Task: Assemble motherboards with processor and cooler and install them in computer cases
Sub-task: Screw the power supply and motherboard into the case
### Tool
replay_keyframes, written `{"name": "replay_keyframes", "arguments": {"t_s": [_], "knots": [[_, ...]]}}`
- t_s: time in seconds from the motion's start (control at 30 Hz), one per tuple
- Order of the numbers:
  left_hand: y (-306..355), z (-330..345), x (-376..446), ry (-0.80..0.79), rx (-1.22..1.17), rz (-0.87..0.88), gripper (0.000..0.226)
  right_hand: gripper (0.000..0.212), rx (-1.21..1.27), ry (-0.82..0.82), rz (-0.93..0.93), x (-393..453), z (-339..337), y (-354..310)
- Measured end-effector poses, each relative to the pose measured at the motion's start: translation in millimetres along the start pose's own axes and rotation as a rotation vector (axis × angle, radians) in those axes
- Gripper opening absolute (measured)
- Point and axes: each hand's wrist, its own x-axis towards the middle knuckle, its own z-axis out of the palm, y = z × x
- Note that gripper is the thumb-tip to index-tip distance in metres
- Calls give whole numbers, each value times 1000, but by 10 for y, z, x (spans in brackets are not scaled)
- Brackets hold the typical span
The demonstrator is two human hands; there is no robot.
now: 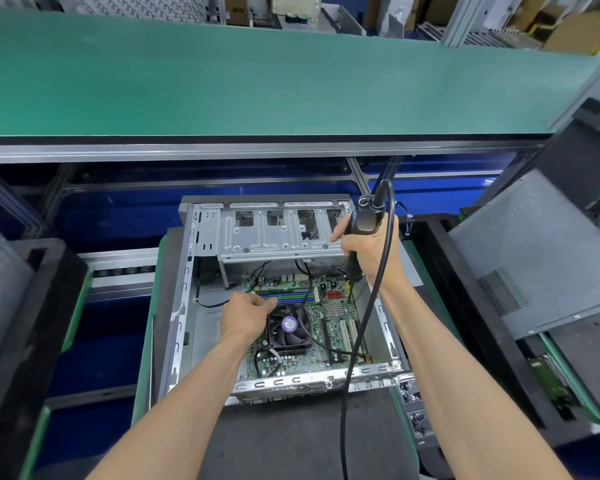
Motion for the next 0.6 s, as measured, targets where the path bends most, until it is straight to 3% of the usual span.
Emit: {"name": "replay_keyframes", "arguments": {"t_s": [0.6], "knots": [[-33, 14, 35, 7, 9, -15, 28, 19, -16, -11, 12, -3, 4, -14]]}}
